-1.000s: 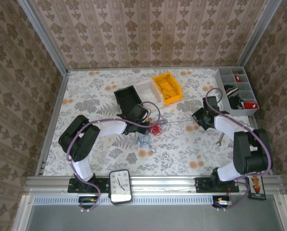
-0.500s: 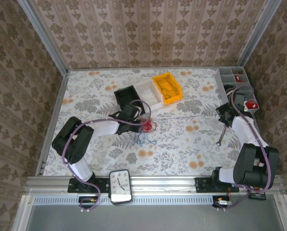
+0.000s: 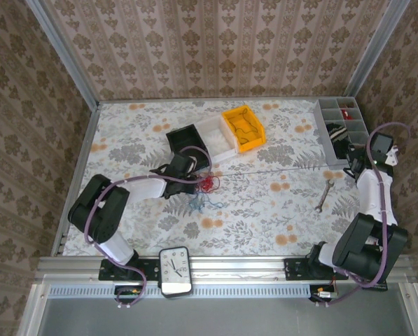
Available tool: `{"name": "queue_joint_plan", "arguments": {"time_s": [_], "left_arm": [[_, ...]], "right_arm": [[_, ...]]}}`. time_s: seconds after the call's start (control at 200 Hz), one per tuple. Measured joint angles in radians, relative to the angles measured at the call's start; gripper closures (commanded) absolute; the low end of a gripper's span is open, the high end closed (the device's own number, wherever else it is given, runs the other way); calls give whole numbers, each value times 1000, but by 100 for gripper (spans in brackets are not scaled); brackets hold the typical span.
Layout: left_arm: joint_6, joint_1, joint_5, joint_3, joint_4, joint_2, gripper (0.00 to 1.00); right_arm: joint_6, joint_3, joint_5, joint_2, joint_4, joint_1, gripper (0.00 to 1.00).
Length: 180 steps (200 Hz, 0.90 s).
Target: Untangle the cables
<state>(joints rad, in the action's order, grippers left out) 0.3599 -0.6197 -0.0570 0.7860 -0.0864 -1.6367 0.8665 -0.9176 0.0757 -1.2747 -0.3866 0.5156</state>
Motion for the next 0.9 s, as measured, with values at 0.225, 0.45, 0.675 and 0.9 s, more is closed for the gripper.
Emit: {"name": "queue_joint_plan", "arguments": {"time_s": [0.225,0.45,0.675,0.9], "left_arm": [[53,34,-53,-12,-53,25,86],[211,91,-125,10,-161,29,82],[376,174,-185,40,-303,29,69],[369,116,-193,69,-337,16,98]], "right_arm": [[3,0,0,6,-32,18,100],[0,-8,29,29,-48,60,100],[-1,-31,78,31,-31,93,100],[-42,-29,68,31,18,-34,100]]}}
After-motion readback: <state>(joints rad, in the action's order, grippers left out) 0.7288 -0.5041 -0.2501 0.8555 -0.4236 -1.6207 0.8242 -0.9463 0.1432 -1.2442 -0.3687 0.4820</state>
